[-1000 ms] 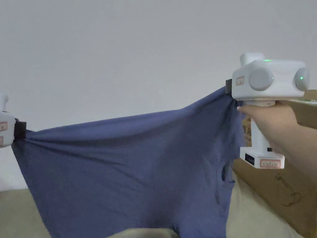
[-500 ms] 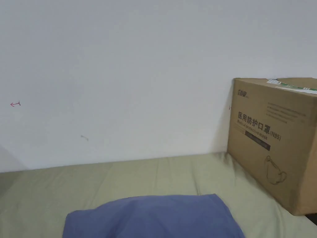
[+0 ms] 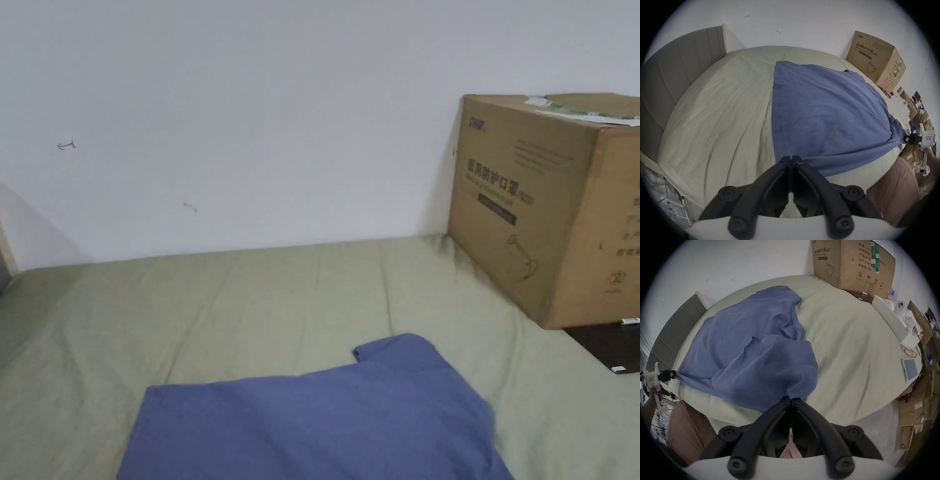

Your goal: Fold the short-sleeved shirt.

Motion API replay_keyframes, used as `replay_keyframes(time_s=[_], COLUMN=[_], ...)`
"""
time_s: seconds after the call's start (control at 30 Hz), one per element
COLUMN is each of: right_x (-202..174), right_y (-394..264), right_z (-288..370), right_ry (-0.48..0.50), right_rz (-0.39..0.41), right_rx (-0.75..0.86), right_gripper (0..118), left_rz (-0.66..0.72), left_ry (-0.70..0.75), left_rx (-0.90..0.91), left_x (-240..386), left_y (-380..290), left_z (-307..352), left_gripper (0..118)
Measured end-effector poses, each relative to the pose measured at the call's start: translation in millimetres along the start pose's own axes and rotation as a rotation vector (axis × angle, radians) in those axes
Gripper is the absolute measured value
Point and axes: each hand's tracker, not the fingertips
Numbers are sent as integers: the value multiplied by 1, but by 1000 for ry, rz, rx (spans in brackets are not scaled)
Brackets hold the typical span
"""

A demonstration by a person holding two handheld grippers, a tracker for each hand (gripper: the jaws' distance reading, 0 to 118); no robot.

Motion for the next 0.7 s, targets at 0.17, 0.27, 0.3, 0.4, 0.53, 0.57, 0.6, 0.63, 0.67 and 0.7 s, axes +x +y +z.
replay_keyframes(time_s=[0.17,0.27,0.3,0.4,0.53,0.57,0.6,0.63,0.67,0.7], right_x=[-2,-3,-2,-6,-33,-42,-54,-63,-72,-82], right_y=[-6,-5,-6,-7,5,11,17,19,21,24], right_z=[0,1,4,29,78,92,105,120,132,145], right_ry=[2,-8,-2,44,44,101,149,205,264,309], right_rz=[-10,-48,-51,-50,-65,-84,-120,-147,-167,-187], right_rx=[26,22,28,154,281,310,411,498,555,616], right_gripper=[4,79,108,118,117,116,116,115,113,104], left_rz=[-21,-39,-36,-11,46,72,100,123,141,153], left_ry=[-7,19,19,-10,-68,-87,-100,-107,-130,-150], left_rx=[27,50,55,162,262,309,379,437,483,539], left_x=[3,2,2,6,29,36,44,52,58,64], left_y=[-19,-23,-25,-30,-17,-8,-3,0,2,8], left_z=[14,25,30,59,108,118,133,146,157,168], left_gripper=[12,74,100,113,113,113,113,113,111,102])
